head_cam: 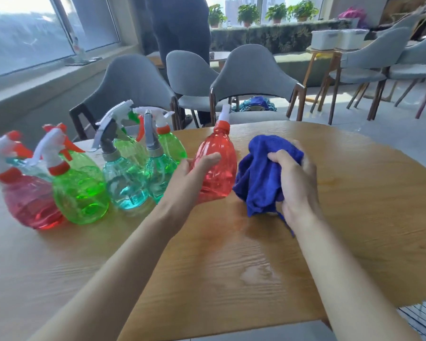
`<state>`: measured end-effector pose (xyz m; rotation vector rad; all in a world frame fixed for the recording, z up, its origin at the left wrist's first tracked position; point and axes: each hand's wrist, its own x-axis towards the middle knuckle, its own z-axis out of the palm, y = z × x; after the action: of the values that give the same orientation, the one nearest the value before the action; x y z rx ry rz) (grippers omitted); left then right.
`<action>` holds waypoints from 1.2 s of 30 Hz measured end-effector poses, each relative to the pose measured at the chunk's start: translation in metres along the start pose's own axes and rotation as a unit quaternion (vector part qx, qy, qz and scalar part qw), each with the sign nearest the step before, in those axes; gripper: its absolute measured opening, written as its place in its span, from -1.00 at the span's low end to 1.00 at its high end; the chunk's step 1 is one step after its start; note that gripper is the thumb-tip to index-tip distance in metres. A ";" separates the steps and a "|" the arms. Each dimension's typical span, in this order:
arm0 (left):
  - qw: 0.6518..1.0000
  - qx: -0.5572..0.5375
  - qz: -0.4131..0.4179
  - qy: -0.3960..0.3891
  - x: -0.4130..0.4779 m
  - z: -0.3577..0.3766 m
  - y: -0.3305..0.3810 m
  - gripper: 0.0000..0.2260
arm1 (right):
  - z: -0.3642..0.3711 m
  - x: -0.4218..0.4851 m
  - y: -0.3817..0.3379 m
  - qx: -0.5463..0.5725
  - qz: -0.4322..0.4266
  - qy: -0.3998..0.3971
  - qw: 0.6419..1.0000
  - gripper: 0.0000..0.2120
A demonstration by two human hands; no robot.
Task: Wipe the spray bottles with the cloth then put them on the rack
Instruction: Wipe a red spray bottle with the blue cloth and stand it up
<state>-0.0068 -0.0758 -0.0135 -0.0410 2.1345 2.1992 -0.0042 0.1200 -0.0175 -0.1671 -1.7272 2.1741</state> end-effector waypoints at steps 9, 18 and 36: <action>0.996 0.009 0.085 -0.015 -0.021 -0.013 0.000 -0.66 | 0.060 -0.018 0.008 -0.076 -0.150 -0.074 0.983 -0.79; 0.989 0.038 0.143 0.021 -0.025 -0.022 0.004 -0.66 | 0.087 -0.037 0.020 -0.048 -0.168 -0.100 0.980 -0.83; 0.964 0.121 0.215 0.102 -0.021 -0.009 -0.005 -0.55 | 0.077 -0.058 0.032 -0.207 -0.335 -0.118 0.912 -0.59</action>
<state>0.0141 -0.0852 -0.0176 0.2440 2.7348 2.1981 0.0191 0.0230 -0.0367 0.5318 -1.9742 1.3595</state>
